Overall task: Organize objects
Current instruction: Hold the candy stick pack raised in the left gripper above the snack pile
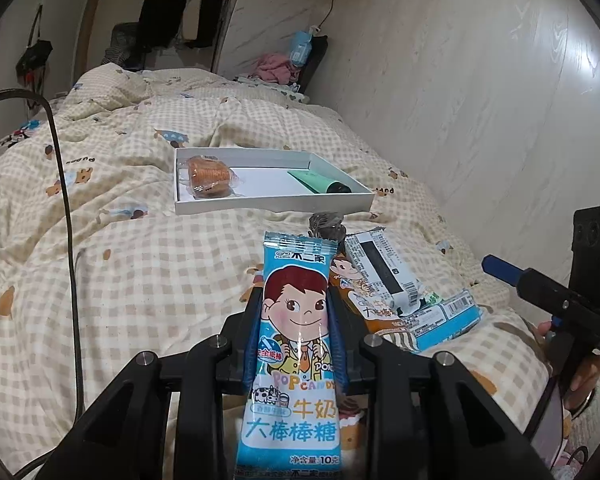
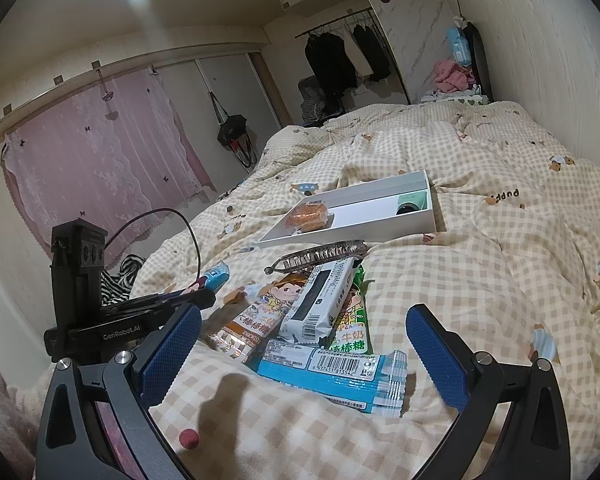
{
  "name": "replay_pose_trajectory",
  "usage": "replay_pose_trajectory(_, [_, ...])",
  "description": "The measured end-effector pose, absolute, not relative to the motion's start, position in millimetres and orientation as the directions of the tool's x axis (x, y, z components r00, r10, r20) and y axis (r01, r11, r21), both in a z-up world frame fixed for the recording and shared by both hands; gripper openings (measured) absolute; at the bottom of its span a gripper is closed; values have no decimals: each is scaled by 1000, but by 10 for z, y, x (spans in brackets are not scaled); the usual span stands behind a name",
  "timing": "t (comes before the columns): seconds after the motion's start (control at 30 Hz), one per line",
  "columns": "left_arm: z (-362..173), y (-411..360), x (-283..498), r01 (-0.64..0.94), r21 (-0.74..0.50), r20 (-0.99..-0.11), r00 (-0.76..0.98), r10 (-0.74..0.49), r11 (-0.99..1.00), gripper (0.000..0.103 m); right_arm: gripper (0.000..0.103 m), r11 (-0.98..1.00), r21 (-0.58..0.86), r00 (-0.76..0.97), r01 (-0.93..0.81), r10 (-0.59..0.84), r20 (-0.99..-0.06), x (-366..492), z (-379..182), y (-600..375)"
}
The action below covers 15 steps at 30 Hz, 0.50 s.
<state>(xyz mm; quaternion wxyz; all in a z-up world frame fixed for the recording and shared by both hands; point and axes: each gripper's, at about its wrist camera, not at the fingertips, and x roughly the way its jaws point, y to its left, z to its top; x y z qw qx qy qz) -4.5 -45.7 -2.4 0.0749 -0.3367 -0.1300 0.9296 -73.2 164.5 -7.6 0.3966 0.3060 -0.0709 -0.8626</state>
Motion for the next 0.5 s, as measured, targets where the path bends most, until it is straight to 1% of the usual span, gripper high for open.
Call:
replay_pose_trajectory(0.2, [0, -464, -1, -45, -296, -600, -769, 222, -954, 32, 103, -677, 363, -483, 640, -722, -495, -766, -61, 1606])
replay_pose_trajectory(0.27, [-3, -465, -1, -40, -294, -602, -768, 217, -955, 32, 103, -677, 361, -451, 641, -713, -536, -839, -8, 1575])
replay_pose_trajectory(0.33, [-7, -447, -7, -42, -286, -605, -767, 214, -957, 32, 103, -717, 293, -459, 632, -651, -604, -938, 115, 1539])
replay_pose_trajectory(0.4, [-2, -429, -12, -45, -278, -606, -767, 211, -960, 32, 103, -735, 240, -476, 634, -615, -629, -1008, 239, 1544])
replay_pose_trajectory(0.5, [5, -428, 0, -40, -274, -601, -773, 204, -961, 32, 103, -736, 227, -448, 639, -595, -668, -1110, 348, 1550])
